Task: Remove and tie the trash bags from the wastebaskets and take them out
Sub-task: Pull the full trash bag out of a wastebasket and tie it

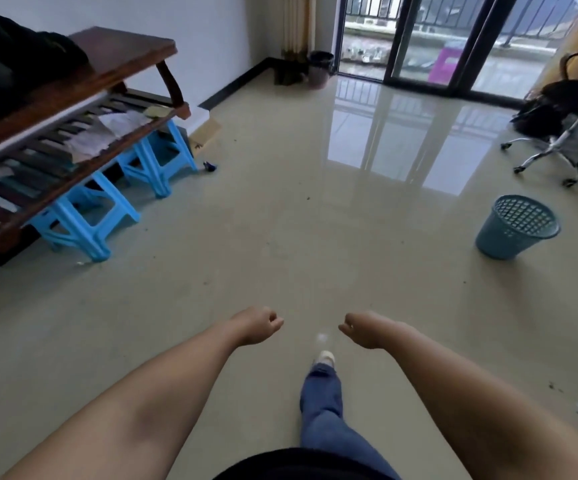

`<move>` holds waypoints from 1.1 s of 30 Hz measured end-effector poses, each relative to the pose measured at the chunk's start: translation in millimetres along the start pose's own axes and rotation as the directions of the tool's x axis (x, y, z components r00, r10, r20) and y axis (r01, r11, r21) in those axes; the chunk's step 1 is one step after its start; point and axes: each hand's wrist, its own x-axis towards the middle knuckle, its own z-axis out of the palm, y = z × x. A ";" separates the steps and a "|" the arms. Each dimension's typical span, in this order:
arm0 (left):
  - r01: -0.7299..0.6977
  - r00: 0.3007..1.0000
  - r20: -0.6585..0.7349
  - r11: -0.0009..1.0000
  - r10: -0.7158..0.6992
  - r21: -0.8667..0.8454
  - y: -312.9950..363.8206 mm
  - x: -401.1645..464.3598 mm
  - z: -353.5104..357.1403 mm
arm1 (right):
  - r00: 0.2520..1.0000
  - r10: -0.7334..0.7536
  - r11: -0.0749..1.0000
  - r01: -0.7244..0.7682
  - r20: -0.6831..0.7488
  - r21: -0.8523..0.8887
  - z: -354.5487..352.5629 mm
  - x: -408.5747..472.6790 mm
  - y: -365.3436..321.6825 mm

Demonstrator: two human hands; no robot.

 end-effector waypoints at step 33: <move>-0.027 0.999 0.031 1.000 0.027 0.010 54.8 712.6 -605.0 | 0.997 0.071 0.992 -0.069 -0.016 0.108 -656.5 596.3 202.1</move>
